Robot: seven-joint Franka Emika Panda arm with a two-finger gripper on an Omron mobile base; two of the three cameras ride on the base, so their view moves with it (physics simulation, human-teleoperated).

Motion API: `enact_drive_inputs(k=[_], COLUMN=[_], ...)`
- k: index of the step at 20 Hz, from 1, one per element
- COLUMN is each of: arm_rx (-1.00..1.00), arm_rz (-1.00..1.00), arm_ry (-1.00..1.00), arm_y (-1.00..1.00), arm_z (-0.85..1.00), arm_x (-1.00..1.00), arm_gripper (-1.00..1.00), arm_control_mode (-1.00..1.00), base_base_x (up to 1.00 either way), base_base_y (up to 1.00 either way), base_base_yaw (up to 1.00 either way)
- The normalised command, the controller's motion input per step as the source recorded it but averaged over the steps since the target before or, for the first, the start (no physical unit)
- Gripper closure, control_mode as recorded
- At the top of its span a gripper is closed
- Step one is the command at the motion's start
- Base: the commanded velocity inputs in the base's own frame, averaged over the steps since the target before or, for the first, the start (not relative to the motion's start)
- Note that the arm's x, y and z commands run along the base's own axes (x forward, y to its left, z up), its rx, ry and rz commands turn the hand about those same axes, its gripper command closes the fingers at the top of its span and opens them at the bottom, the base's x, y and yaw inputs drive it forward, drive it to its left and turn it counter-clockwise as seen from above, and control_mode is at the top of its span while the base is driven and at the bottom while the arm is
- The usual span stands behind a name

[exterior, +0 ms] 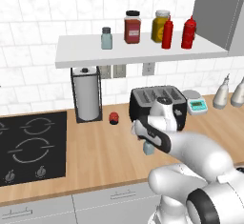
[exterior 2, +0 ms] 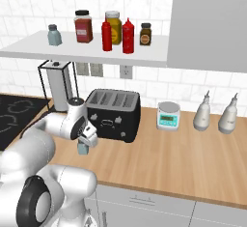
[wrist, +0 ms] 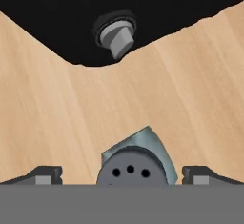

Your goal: Put the shaker and condiment bottle from the counter next to their counterparts in the cabinet.

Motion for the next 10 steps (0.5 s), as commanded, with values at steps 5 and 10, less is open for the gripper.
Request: enact_drive_inputs(k=[5, 10], arm_rx=[0.01, 0.01], arm_rz=[0.0, 0.0], arm_ry=[0.0, 0.0], arm_y=[0.0, 0.01], arm_z=[-0.25, -0.31], arm_x=[0.0, -0.09], arm_gripper=[-1.0, 1.0], arm_control_mode=[-1.0, -1.0], base_base_x=[0.0, 0.0], base_base_y=[0.0, 0.0], base_base_yaw=[0.0, 0.0])
